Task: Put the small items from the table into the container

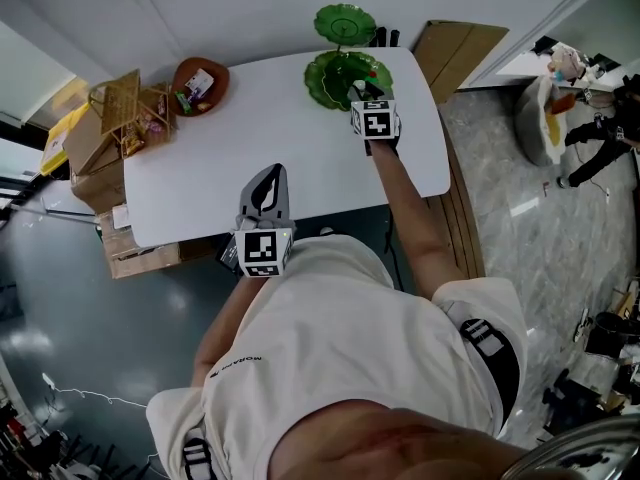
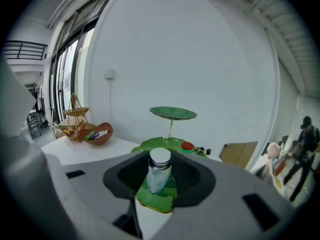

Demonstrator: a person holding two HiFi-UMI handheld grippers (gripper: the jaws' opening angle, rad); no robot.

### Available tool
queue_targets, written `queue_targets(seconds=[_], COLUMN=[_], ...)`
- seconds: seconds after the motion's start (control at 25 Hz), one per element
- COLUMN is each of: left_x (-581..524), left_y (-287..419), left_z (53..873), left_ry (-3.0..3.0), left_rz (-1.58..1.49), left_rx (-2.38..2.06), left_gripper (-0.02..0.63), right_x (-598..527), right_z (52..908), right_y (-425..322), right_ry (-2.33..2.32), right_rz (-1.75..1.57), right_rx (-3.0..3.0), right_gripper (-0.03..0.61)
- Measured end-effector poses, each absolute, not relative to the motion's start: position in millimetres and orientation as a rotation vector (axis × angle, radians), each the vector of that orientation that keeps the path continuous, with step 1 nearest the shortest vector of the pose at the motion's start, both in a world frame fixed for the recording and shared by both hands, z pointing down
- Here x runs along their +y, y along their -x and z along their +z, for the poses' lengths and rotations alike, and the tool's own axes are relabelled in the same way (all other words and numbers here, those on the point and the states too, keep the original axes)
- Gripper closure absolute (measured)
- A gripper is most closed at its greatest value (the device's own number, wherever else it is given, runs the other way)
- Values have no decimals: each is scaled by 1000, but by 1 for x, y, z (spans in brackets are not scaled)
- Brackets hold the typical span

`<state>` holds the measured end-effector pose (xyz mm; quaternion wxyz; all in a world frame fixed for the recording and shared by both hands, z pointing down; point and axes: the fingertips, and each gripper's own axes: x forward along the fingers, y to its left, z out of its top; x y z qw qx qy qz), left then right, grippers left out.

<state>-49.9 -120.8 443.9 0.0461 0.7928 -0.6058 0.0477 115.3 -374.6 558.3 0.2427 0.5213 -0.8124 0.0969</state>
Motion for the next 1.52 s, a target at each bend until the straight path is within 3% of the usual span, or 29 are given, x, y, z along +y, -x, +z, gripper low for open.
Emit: queue_targets(seconds=[1.0, 1.36, 1.52], left_x=[-117, -118, -119], left_y=[42, 34, 33], left_z=[448, 446, 445], left_ry=[-2438, -2469, -2476], left_rz=[137, 119, 114], left_rx=[-1803, -1766, -1754], left_gripper=[611, 611, 611], right_x=[-351, -324, -313], right_z=[523, 492, 481], right_y=[-110, -112, -110], right_ry=[-1469, -1549, -1575], right_rz=[226, 225, 208], right_rx=[-2356, -2440, -2466], right_gripper=[417, 536, 552])
